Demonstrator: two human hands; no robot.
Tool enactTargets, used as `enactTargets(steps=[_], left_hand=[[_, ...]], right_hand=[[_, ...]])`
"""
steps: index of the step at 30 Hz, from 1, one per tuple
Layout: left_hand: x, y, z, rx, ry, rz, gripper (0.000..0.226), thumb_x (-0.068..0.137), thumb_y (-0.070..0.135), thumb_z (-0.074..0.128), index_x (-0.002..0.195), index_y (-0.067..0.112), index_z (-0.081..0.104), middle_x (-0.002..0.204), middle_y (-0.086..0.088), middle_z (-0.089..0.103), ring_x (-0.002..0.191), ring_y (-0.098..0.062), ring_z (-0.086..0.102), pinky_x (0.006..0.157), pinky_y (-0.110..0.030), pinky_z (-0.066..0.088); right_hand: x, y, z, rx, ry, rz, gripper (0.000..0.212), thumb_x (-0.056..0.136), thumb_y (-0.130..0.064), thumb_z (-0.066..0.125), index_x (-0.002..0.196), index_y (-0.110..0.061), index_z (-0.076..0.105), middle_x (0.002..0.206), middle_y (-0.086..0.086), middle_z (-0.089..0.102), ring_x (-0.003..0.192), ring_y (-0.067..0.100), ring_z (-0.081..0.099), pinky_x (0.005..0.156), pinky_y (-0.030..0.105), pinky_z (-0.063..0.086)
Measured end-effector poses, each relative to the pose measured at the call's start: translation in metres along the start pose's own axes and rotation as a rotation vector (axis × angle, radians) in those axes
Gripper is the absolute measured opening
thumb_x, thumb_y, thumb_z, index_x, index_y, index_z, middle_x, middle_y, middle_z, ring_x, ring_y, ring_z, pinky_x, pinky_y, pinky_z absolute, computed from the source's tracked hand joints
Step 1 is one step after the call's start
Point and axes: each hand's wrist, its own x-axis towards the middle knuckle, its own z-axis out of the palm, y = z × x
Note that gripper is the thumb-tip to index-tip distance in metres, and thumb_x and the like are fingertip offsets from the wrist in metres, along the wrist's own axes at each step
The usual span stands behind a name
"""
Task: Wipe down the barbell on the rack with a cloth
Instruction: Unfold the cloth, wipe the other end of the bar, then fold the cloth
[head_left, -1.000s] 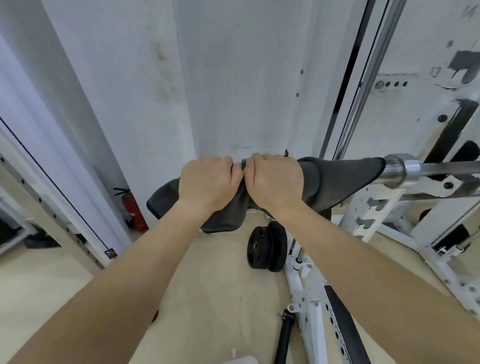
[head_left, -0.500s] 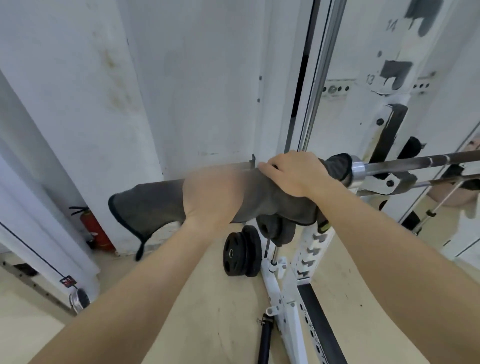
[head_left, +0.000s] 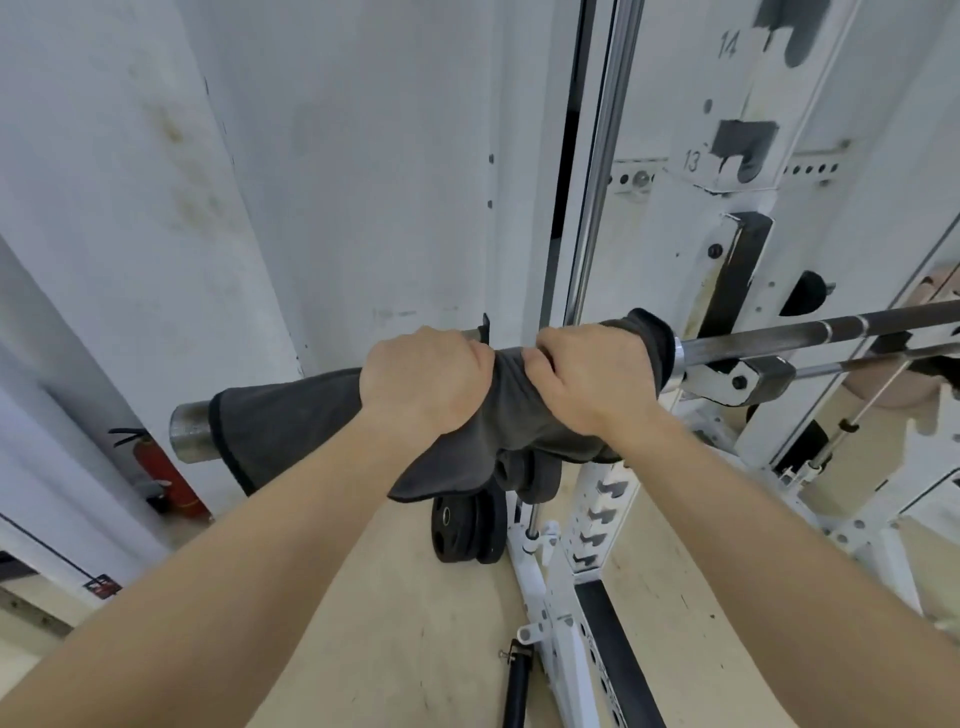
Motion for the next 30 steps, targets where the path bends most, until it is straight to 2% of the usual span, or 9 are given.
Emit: enactTargets(steps=[3,5,10,13,17,21,24,27,30], left_hand=[[-0.023,0.004,0.004,0.166,0.191,0.095,0.039,0.094,0.026,0.038,0.055,0.019,0.039,0.051,0.005,0.026,0.043,-0.019,0.025,0.047,-0.028,0.014],[-0.022,0.004,0.001,0.176,0.152,0.081,0.042,0.096,0.029,0.030,0.057,0.019,0.042,0.051,0.004,0.026,0.045,-0.020,0.026,0.048,-0.028,0.013],[0.012,0.016,-0.015,-0.129,-0.279,-0.007,0.040,0.106,0.034,0.020,0.087,0.017,0.051,0.086,-0.004,0.053,0.082,-0.025,0.053,0.083,-0.040,0.046],[0.003,0.022,-0.006,-0.001,-0.076,0.057,0.036,0.104,0.028,0.024,0.080,0.018,0.048,0.073,0.000,0.048,0.074,-0.025,0.054,0.071,-0.039,0.048],[-0.018,0.020,0.011,0.141,0.148,0.089,0.044,0.096,0.032,0.018,0.069,0.018,0.048,0.058,0.004,0.036,0.054,-0.023,0.038,0.051,-0.031,0.028],[0.006,0.016,0.006,-0.040,-0.079,0.071,0.044,0.100,0.034,0.011,0.080,0.020,0.047,0.070,0.000,0.045,0.070,-0.025,0.050,0.065,-0.036,0.042],[0.032,0.010,0.003,-0.174,-0.390,0.033,0.042,0.104,0.037,0.016,0.101,0.021,0.054,0.105,-0.004,0.059,0.089,-0.023,0.051,0.081,-0.037,0.040],[0.010,0.014,0.008,0.061,-0.057,0.123,0.034,0.103,0.029,0.023,0.087,0.019,0.052,0.085,-0.002,0.054,0.076,-0.025,0.051,0.066,-0.036,0.039],[-0.018,0.022,0.009,0.075,0.170,0.139,0.040,0.099,0.030,0.027,0.075,0.016,0.056,0.066,-0.002,0.052,0.061,-0.027,0.052,0.056,-0.034,0.039]], right_hand=[[0.027,0.005,-0.018,0.066,-0.311,-0.007,0.058,0.097,-0.053,0.020,0.066,-0.019,0.055,0.066,0.000,0.055,0.064,0.021,0.055,0.060,0.034,0.036],[0.032,0.007,-0.018,0.079,-0.367,0.016,0.056,0.098,-0.052,0.022,0.065,-0.020,0.053,0.066,0.000,0.054,0.064,0.021,0.054,0.061,0.034,0.035],[0.002,-0.002,-0.006,-0.008,0.035,0.008,0.043,0.095,-0.046,0.033,0.065,-0.018,0.047,0.056,-0.006,0.045,0.052,0.022,0.050,0.050,0.031,0.028],[0.015,0.006,-0.015,0.038,-0.176,-0.020,0.053,0.097,-0.051,0.026,0.062,-0.019,0.048,0.059,-0.002,0.050,0.057,0.021,0.051,0.052,0.032,0.029],[0.033,0.008,-0.023,0.107,-0.395,-0.021,0.054,0.100,-0.049,0.023,0.064,-0.019,0.048,0.066,0.000,0.051,0.065,0.021,0.052,0.061,0.035,0.033],[0.004,0.003,-0.007,-0.010,-0.041,-0.022,0.041,0.097,-0.041,0.031,0.068,-0.017,0.049,0.059,-0.004,0.049,0.056,0.023,0.052,0.052,0.032,0.028],[0.003,0.004,-0.011,0.023,-0.075,-0.052,0.043,0.097,-0.044,0.028,0.067,-0.019,0.048,0.062,-0.004,0.051,0.059,0.023,0.054,0.054,0.032,0.030],[0.035,0.008,-0.026,0.122,-0.414,-0.042,0.049,0.100,-0.049,0.023,0.064,-0.023,0.043,0.066,-0.003,0.044,0.067,0.022,0.050,0.065,0.036,0.034],[0.025,0.005,-0.017,0.074,-0.235,-0.027,0.047,0.099,-0.044,0.028,0.067,-0.018,0.050,0.065,-0.003,0.048,0.066,0.024,0.055,0.060,0.035,0.033]])
